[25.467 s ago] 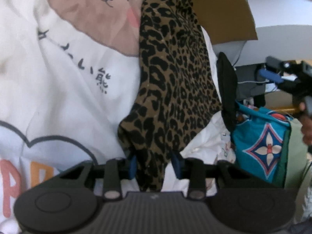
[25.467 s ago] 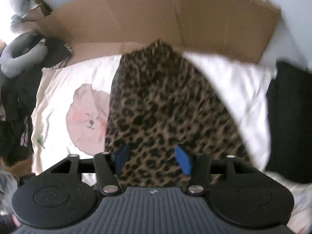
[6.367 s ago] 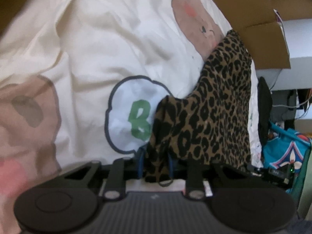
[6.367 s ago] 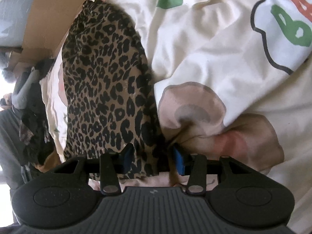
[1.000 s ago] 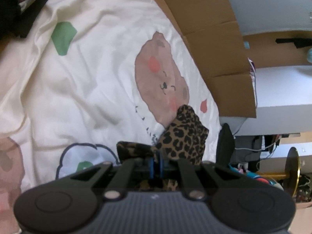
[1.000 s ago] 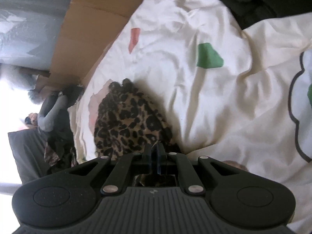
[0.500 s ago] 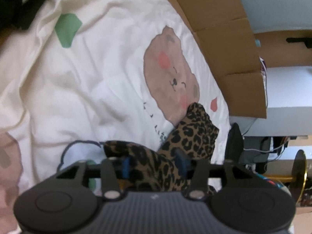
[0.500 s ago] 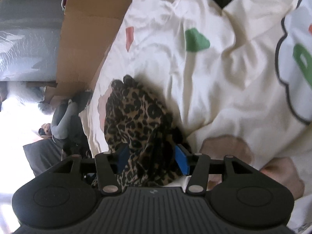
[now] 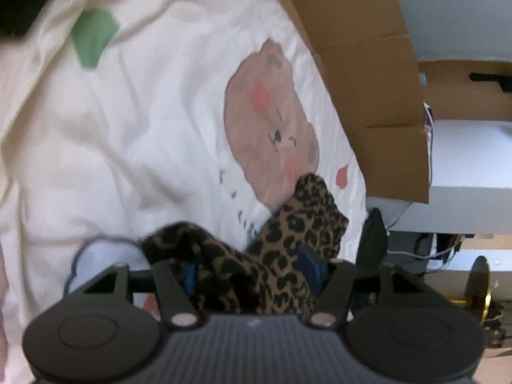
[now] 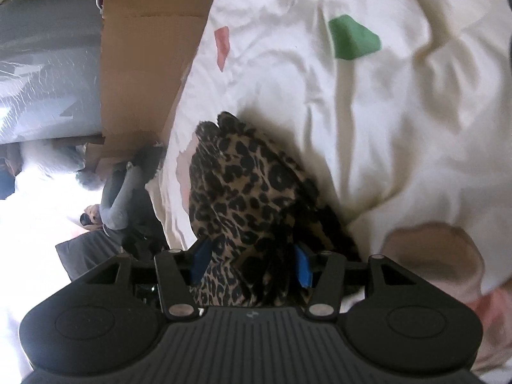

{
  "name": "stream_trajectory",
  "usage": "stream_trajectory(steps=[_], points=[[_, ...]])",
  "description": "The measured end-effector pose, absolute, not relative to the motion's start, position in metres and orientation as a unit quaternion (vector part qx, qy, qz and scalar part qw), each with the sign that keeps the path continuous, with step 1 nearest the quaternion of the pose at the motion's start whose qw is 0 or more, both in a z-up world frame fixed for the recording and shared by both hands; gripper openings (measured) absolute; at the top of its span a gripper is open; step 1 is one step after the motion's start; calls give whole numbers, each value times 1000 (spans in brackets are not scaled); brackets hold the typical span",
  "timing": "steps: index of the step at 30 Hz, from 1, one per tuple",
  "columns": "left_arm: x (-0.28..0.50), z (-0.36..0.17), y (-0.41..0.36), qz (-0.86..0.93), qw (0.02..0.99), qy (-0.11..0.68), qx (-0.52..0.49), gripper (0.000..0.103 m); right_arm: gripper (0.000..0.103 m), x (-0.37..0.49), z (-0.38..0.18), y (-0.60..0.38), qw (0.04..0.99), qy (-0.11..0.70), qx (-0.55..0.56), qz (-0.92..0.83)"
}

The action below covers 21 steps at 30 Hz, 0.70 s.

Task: Fold clothes

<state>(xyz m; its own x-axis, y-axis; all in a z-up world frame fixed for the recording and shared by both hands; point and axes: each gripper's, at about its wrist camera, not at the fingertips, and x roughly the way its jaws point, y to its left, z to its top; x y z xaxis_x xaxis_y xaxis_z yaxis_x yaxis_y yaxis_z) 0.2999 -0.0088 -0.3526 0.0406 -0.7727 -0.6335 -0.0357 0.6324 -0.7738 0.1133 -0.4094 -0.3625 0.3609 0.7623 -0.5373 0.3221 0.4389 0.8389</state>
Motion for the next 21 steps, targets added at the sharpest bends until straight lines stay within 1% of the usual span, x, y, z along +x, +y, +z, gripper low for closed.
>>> stream_trajectory(steps=[12, 15, 17, 21], points=[[323, -333, -16, -304, 659, 609, -320, 63, 60, 136, -344, -407, 677, 510, 501, 174], [325, -329, -14, -306, 671, 608, -295, 62, 60, 137, -337, -409, 695, 507, 482, 167], [325, -327, -13, -304, 684, 609, -263, 61, 60, 136, -333, -411, 711, 510, 457, 160], [324, -329, -12, -293, 709, 611, -196, 57, 59, 137, -326, -408, 755, 529, 361, 144]])
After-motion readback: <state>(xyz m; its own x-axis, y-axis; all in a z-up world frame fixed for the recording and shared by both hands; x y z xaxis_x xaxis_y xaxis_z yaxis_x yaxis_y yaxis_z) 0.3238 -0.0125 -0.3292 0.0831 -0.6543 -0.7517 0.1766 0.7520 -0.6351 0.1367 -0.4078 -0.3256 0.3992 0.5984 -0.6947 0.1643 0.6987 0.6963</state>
